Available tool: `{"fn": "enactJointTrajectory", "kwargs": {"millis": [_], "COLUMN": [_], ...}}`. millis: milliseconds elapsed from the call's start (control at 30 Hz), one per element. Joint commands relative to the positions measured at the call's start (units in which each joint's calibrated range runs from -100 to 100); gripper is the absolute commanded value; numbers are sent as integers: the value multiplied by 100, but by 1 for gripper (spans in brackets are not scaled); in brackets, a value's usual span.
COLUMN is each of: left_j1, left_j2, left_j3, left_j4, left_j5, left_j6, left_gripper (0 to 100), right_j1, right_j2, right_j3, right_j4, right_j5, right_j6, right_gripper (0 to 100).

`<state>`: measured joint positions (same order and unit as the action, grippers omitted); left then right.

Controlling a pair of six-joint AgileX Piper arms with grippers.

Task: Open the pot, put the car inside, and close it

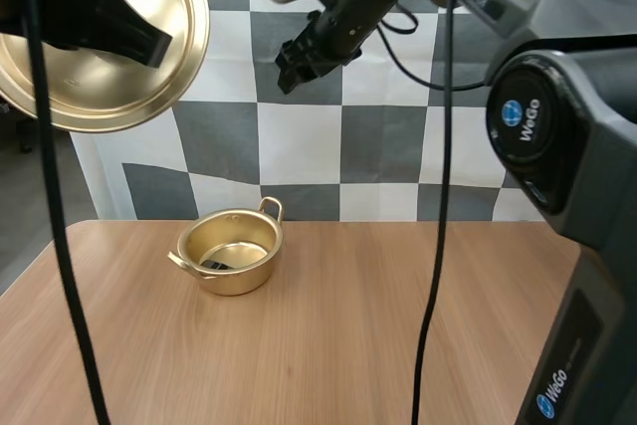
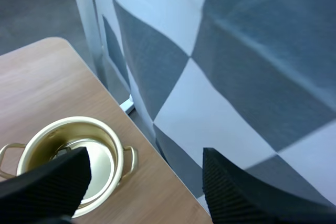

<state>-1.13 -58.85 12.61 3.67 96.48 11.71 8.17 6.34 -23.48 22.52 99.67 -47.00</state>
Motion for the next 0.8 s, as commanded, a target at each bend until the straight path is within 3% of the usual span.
{"fn": "enactJointTrajectory", "kwargs": {"millis": [0,133,400,767], "left_j1": [3,3,3,3], "left_j2": [453,1299,3039,4562], "left_j3": [396,935,1091,1091], "left_j4": [9,-3,-13,-281], "left_j5": [-914,-1645,-2787,-3153], "left_j6": [2,2,2,79], "left_gripper": [0,0,0,0], "right_j1": [-355,-566,-573,-573], "right_j2": [-1743,-2759,-4659,-5450], "right_j3": [2,2,2,2], "right_j4": [149,162,-72,-1190], "right_j5": [33,33,33,33], "right_j6": [7,7,205,965], "right_gripper": [100,100,100,100]}}
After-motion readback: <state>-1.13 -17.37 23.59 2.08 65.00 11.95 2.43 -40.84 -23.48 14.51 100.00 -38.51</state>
